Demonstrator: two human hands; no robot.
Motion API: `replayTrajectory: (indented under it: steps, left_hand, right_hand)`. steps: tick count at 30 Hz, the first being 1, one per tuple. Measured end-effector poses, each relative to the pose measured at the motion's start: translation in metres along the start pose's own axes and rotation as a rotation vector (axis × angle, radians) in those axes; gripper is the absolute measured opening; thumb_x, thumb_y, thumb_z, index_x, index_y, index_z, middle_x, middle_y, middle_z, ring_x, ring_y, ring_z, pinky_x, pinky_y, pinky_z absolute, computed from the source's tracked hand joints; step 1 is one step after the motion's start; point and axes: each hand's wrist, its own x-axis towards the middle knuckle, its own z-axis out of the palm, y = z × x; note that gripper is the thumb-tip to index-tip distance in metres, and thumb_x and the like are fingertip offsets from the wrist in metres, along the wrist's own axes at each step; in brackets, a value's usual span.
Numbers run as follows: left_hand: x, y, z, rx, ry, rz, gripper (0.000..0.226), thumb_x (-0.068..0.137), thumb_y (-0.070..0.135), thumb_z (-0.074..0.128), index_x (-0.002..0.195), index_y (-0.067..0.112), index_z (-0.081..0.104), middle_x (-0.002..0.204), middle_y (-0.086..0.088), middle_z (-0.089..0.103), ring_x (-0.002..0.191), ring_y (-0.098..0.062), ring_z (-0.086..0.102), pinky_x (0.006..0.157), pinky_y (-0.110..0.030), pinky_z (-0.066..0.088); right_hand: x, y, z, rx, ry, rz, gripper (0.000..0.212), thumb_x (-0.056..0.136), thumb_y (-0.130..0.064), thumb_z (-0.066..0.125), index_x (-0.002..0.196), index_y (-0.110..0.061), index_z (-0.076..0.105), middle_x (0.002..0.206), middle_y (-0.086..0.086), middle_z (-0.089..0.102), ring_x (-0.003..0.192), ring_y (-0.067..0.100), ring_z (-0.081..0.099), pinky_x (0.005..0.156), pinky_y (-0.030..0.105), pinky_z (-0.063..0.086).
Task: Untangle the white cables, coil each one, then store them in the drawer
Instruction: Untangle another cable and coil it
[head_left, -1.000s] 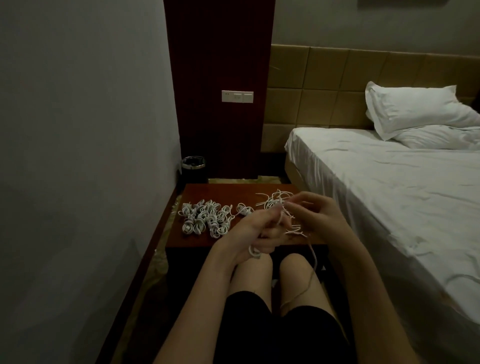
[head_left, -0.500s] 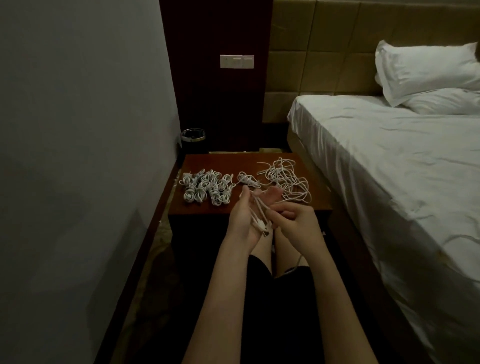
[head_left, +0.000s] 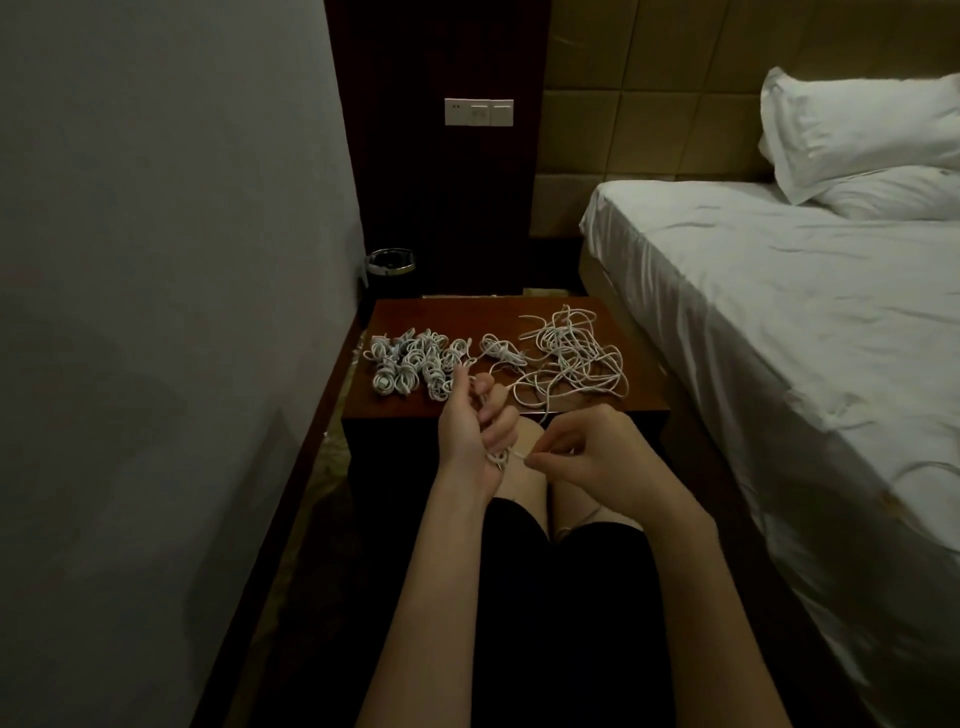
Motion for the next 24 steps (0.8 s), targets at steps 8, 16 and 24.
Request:
replayTrajectory:
  steps: [8, 16, 24]
  left_hand:
    - [-0.001, 0.001, 0.001, 0.075, -0.071, -0.027, 0.045, 0.104, 0.04, 0.024, 0.067, 0.017, 0.035, 0.047, 0.007, 0.028, 0.033, -0.003, 0.02, 0.027, -0.015, 0.015]
    - [-0.005, -0.007, 0.007, 0.18, -0.027, -0.121, 0.046, 0.102, 0.044, 0.031, 0.068, 0.015, 0.04, 0.052, 0.004, 0.036, 0.041, -0.008, 0.035, 0.042, -0.02, 0.035]
    - [-0.009, 0.001, 0.009, 0.543, -0.168, -0.259, 0.06, 0.102, 0.043, 0.036, 0.054, 0.014, 0.059, 0.051, 0.003, 0.051, 0.045, -0.009, 0.05, 0.047, -0.021, 0.042]
  right_hand:
    - [-0.019, -0.012, -0.029, 0.165, -0.202, -0.055, 0.011, 0.088, -0.014, 0.066, 0.091, -0.021, 0.073, 0.085, 0.0, 0.071, 0.08, 0.01, 0.065, 0.075, 0.023, 0.054]
    - [-0.003, -0.02, 0.0, 0.04, -0.095, -0.117, 0.007, 0.081, -0.035, 0.072, 0.087, -0.032, 0.074, 0.086, -0.015, 0.07, 0.083, 0.004, 0.065, 0.079, 0.045, 0.055]
    - [-0.004, -0.016, 0.005, -0.075, 0.184, -0.038, 0.041, 0.066, -0.04, 0.082, 0.082, -0.02, 0.051, 0.073, -0.006, 0.06, 0.064, 0.008, 0.057, 0.057, 0.023, 0.043]
